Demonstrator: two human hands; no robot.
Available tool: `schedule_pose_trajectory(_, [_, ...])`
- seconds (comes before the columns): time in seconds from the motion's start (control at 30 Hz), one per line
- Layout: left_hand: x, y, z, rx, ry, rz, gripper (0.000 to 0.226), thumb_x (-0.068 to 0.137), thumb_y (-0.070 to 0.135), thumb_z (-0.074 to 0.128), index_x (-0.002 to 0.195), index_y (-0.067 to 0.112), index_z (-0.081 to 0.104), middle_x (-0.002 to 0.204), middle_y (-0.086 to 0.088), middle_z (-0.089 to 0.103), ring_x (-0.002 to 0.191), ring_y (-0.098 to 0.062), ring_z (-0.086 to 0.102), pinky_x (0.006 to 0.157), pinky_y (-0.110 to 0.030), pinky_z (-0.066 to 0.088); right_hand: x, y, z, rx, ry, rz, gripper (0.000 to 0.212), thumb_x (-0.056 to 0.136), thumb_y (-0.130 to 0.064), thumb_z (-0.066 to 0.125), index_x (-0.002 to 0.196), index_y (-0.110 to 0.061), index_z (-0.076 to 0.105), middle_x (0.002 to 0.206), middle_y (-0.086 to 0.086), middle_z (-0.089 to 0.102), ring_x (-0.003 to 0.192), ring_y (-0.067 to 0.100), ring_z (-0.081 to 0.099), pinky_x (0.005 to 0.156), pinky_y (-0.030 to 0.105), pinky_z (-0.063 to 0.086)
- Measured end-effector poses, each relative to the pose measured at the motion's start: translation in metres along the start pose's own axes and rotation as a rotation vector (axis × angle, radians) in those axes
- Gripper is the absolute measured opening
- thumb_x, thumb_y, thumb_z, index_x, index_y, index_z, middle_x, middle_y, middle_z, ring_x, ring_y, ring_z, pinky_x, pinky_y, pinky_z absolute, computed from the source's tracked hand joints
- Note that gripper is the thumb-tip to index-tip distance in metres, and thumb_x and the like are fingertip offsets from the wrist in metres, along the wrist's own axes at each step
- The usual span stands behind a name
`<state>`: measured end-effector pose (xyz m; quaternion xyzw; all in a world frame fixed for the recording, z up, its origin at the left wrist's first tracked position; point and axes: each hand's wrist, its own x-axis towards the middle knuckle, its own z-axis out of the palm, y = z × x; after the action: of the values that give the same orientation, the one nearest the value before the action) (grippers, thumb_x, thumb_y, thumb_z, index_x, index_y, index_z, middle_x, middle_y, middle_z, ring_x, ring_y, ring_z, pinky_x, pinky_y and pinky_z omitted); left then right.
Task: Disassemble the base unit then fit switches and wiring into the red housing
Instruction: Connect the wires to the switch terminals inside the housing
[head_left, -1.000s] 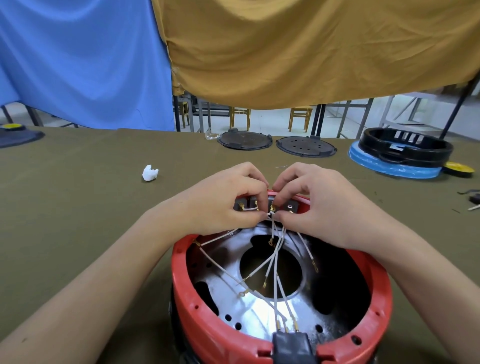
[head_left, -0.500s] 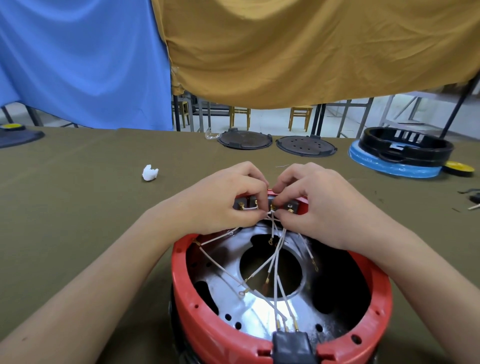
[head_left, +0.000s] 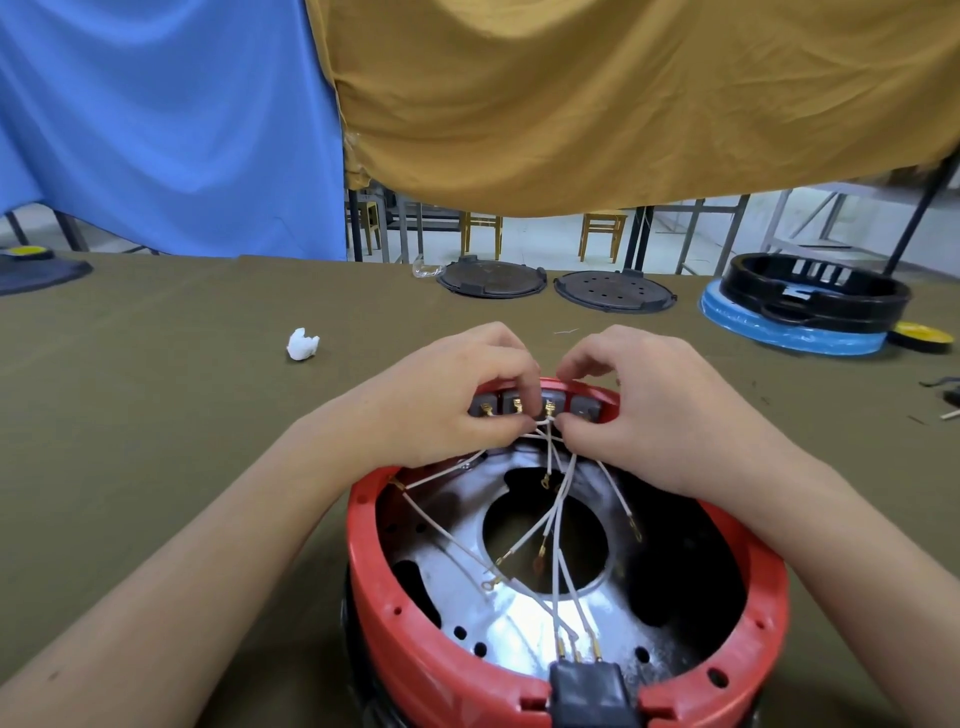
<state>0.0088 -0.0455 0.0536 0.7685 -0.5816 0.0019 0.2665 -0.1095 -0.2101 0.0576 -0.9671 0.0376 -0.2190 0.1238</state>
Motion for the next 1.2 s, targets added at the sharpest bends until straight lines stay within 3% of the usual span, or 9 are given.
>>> schedule_pose_trajectory(0.13, [0.0005,-0.0013,0.0005,0.031,0.023,-0.014,0.017,0.089,0.028,0.071,0.103,0.030,0.063,0.110,0.009,0.054,0.100,-0.010,0.058,0.090,-0.037,0.049,-0.0004,-0.0009,0.0005,0.027,-0.043,0.018,0.042,0.079,-0.039,0.067,0.119,-0.026,0.064,0.108,-0.010,0.067,0.101,0.011,0.062,0.086,0.028,0.049])
schedule_pose_trajectory(0.3, [0.0001,-0.0014,0.0013,0.031,0.030,-0.020,0.020,0.089,0.032,0.070,0.104,0.035,0.058,0.107,0.014,0.053,0.100,-0.005,0.057,0.090,-0.031,0.048,0.0014,-0.0018,0.0009,0.022,-0.089,0.022,0.023,0.081,-0.041,0.064,0.101,-0.029,0.069,0.088,-0.008,0.069,0.080,0.009,0.062,0.071,0.028,0.053])
schedule_pose_trajectory(0.53, [0.0008,-0.0001,0.0015,0.060,0.031,-0.034,0.018,0.089,0.032,0.068,0.103,0.034,0.057,0.106,0.014,0.053,0.100,-0.007,0.057,0.089,-0.031,0.049,0.0037,-0.0022,0.0014,-0.003,-0.083,0.031,0.022,0.083,-0.039,0.063,0.101,-0.029,0.071,0.088,-0.008,0.070,0.080,0.009,0.062,0.071,0.028,0.053])
schedule_pose_trajectory(0.7, [0.0019,-0.0009,0.0026,0.086,0.033,-0.037,0.018,0.090,0.031,0.068,0.105,0.032,0.057,0.106,0.013,0.054,0.099,-0.007,0.057,0.087,-0.031,0.049,0.0061,-0.0016,0.0040,-0.039,-0.082,0.026,0.022,0.085,-0.041,0.061,0.101,-0.029,0.069,0.087,-0.008,0.069,0.080,0.010,0.061,0.063,0.022,0.045])
schedule_pose_trajectory(0.87, [0.0013,-0.0024,0.0026,0.095,0.049,-0.044,0.021,0.090,0.032,0.068,0.108,0.031,0.056,0.106,0.016,0.056,0.098,-0.002,0.058,0.084,-0.024,0.048,0.0060,-0.0007,0.0044,-0.030,-0.080,0.028,0.023,0.084,-0.040,0.062,0.103,-0.029,0.069,0.090,-0.009,0.068,0.083,0.011,0.061,0.067,0.025,0.044])
schedule_pose_trajectory(1.03, [0.0011,-0.0035,0.0034,0.093,0.004,-0.047,0.037,0.092,0.034,0.066,0.127,0.032,0.053,0.118,0.018,0.060,0.102,0.001,0.057,0.083,-0.014,0.044,0.0032,0.0010,0.0042,0.053,-0.091,0.024,0.036,0.082,-0.038,0.064,0.117,-0.030,0.062,0.099,-0.011,0.064,0.091,0.010,0.059,0.078,0.028,0.048])
schedule_pose_trajectory(1.2, [0.0004,-0.0015,0.0011,0.096,-0.020,-0.050,0.031,0.095,0.031,0.063,0.126,0.033,0.057,0.115,0.020,0.063,0.102,-0.002,0.058,0.090,-0.031,0.048,0.0015,0.0038,0.0017,0.127,-0.106,0.010,0.043,0.080,-0.039,0.067,0.120,-0.034,0.055,0.111,-0.012,0.058,0.102,0.006,0.056,0.085,0.027,0.046])
